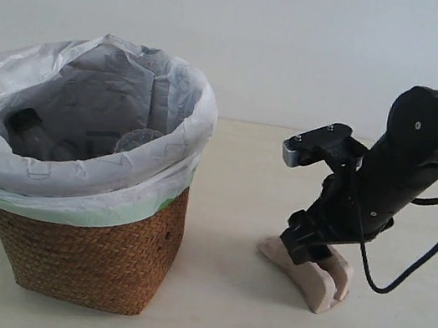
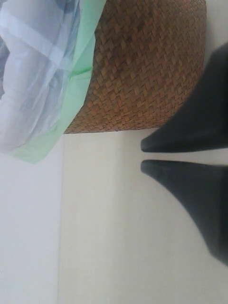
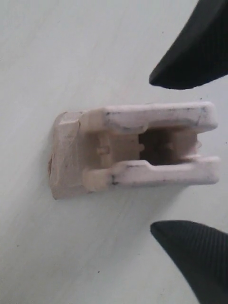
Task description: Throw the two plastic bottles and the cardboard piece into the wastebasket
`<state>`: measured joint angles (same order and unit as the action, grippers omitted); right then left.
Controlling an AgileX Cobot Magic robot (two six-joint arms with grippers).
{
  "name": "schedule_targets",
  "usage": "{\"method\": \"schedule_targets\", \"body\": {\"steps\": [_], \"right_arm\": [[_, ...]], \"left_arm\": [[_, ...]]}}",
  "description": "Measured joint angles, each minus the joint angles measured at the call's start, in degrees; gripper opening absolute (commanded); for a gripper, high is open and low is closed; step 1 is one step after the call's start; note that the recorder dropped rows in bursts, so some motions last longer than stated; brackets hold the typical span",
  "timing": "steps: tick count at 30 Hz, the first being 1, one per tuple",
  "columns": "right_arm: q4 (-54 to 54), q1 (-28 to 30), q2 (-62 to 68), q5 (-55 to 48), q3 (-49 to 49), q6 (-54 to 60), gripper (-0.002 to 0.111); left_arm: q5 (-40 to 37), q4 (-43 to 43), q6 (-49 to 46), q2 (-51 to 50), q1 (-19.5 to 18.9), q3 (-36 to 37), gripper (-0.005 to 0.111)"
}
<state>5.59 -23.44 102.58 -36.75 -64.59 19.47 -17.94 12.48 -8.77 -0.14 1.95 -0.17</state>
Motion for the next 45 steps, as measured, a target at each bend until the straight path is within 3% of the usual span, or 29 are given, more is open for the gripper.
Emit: {"method": "schedule_targets", "body": {"steps": [15, 17, 20, 30, 37, 45], "right_arm": [[-0.6, 0.0, 5.3, 4.2, 0.0, 0.0, 0.068], [-0.6, 0.0, 6.1, 4.6, 0.0, 0.0, 0.053], [-0.8, 0.0, 6.8, 4.9, 0.0, 0.0, 0.0], [-1.2, 0.0, -5.9, 4.7, 0.0, -6.3, 0.002], [1.5, 0.0, -12.0, 10.7, 14.7, -12.0, 0.0], [2.7, 0.0, -19.5, 8.0, 17.3, -13.8, 0.0]], "left_arm": [[0.0, 0.0, 0.0, 0.0, 0.0, 0.0, 0.006], [0.0, 0.0, 0.0, 0.0, 0.0, 0.0, 0.006], [0.0, 0.0, 0.0, 0.0, 0.0, 0.0, 0.006], [0.0, 0.0, 0.0, 0.0, 0.0, 0.0, 0.006], [0.0, 0.0, 0.0, 0.0, 0.0, 0.0, 0.006], [0.0, 0.0, 0.0, 0.0, 0.0, 0.0, 0.006]]}}
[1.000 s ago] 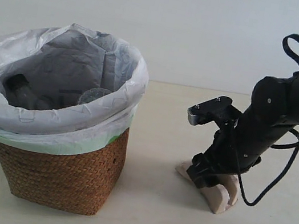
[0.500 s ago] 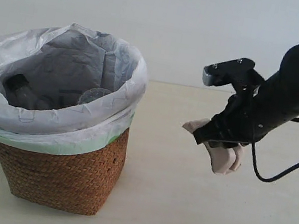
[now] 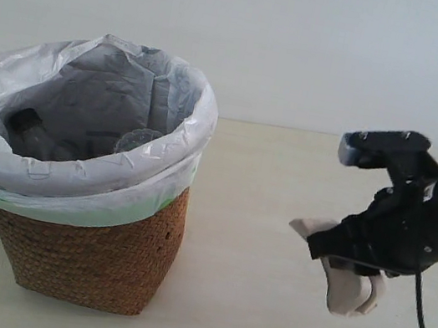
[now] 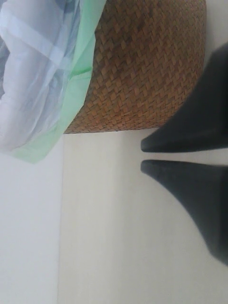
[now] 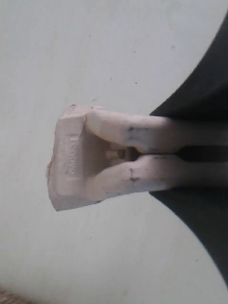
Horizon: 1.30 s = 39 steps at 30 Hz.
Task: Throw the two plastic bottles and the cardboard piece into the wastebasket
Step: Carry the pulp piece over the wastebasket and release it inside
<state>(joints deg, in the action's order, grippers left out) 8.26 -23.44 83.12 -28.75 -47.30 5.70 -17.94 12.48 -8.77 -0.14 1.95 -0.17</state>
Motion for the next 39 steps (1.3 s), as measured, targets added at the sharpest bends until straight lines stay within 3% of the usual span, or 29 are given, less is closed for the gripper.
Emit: {"method": "schedule_targets", "body": {"steps": [10, 22, 30, 35, 37, 39], "right_arm": [[-0.7, 1.6, -15.7, -0.6, 0.0, -0.9, 0.0], [-11.6, 13.7, -16.2, -7.6, 0.0, -8.8, 0.0], [-11.9, 16.2, -16.0, -6.5, 0.0, -10.5, 0.0], [-3.8, 9.5, -13.3, -0.8, -4.1, -8.8, 0.004], [2.2, 3.0, -11.0, -1.4, -11.8, -5.7, 0.016], [8.4, -3.3, -8.2, -2.9, -21.3, -3.1, 0.037]], "left_arm": [[0.0, 0.0, 0.0, 0.0, 0.0, 0.0, 0.006], [0.0, 0.0, 0.0, 0.0, 0.0, 0.0, 0.006], [0.0, 0.0, 0.0, 0.0, 0.0, 0.0, 0.006], [0.0, 0.0, 0.0, 0.0, 0.0, 0.0, 0.006], [0.0, 0.0, 0.0, 0.0, 0.0, 0.0, 0.006], [0.0, 0.0, 0.0, 0.0, 0.0, 0.0, 0.006]]}}
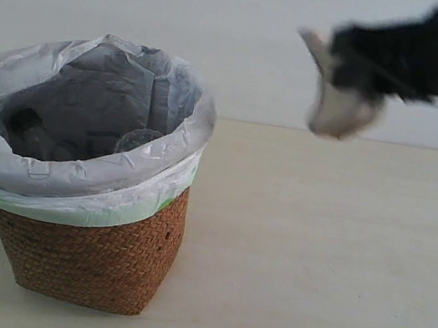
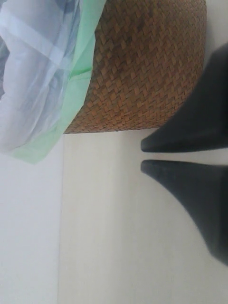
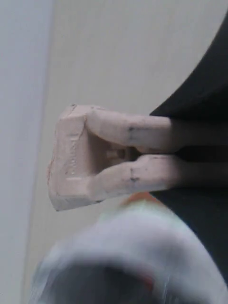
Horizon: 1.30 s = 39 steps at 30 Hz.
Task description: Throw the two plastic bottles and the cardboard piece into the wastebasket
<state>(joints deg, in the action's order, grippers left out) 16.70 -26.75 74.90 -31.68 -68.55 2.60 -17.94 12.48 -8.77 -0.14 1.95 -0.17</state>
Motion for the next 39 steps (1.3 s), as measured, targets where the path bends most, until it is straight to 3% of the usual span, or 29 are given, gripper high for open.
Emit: {"method": "schedule_targets", "body": {"steps": [2, 3, 4, 9, 14, 19, 22, 26, 30, 39], "right_arm": [[5.3, -5.8, 3.7, -2.1, -11.1, 0.5, 0.066], [6.6, -7.5, 5.2, -3.0, -15.2, -0.1, 0.075], [7.9, -9.5, 7.3, -3.8, -20.8, -1.7, 0.076], [4.8, -11.5, 13.3, -10.2, -33.5, -7.3, 0.059], [-12.4, -11.5, 15.3, -18.2, -34.4, -14.2, 0.043], [-27.8, -11.5, 15.4, -27.0, -34.5, -17.1, 0.016], [-34.9, -11.5, 15.3, -31.2, -33.7, -18.4, 0.007], [-39.3, -11.5, 14.6, -31.0, -28.8, -19.8, 0.007], [-40.3, -11.9, 11.1, -21.2, -17.5, -23.8, 0.007], [-41.8, -13.1, -3.6, 23.2, 20.8, -34.9, 0.007]], "left_arm": [[0.0, 0.0, 0.0, 0.0, 0.0, 0.0, 0.006], [0.0, 0.0, 0.0, 0.0, 0.0, 0.0, 0.006], [0.0, 0.0, 0.0, 0.0, 0.0, 0.0, 0.006], [0.0, 0.0, 0.0, 0.0, 0.0, 0.0, 0.006], [0.0, 0.0, 0.0, 0.0, 0.0, 0.0, 0.006], [0.0, 0.0, 0.0, 0.0, 0.0, 0.0, 0.006], [0.0, 0.0, 0.0, 0.0, 0.0, 0.0, 0.006], [0.0, 0.0, 0.0, 0.0, 0.0, 0.0, 0.006], [0.0, 0.0, 0.0, 0.0, 0.0, 0.0, 0.006], [0.0, 0.0, 0.0, 0.0, 0.0, 0.0, 0.006]]}}
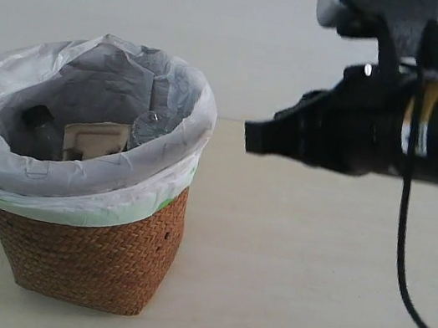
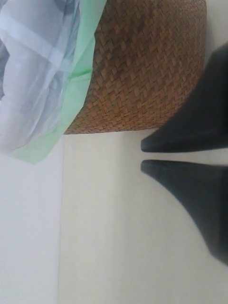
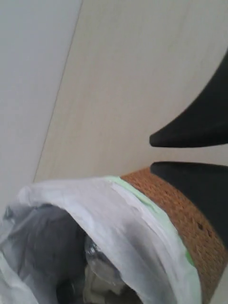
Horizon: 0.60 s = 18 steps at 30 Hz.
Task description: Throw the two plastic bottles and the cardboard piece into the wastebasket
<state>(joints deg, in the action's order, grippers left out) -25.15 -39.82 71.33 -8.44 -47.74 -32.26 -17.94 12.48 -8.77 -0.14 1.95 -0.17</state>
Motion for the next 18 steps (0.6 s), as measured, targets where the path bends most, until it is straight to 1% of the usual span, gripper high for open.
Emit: {"method": "schedule_targets", "body": {"steps": [3, 8, 12, 18], "right_arm": [[-0.1, -0.1, -3.2, 7.9, 7.7, -0.8, 0.007], [-0.1, -0.1, -6.4, 10.4, 14.0, -1.0, 0.007], [-0.1, -0.1, -7.2, 10.3, 15.8, -2.1, 0.007], [-0.1, -0.1, -7.2, 10.0, 15.8, -2.4, 0.007]], "left_arm": [[0.0, 0.0, 0.0, 0.0, 0.0, 0.0, 0.006], [0.0, 0.0, 0.0, 0.0, 0.0, 0.0, 0.006], [0.0, 0.0, 0.0, 0.0, 0.0, 0.0, 0.006], [0.0, 0.0, 0.0, 0.0, 0.0, 0.0, 0.006]]}}
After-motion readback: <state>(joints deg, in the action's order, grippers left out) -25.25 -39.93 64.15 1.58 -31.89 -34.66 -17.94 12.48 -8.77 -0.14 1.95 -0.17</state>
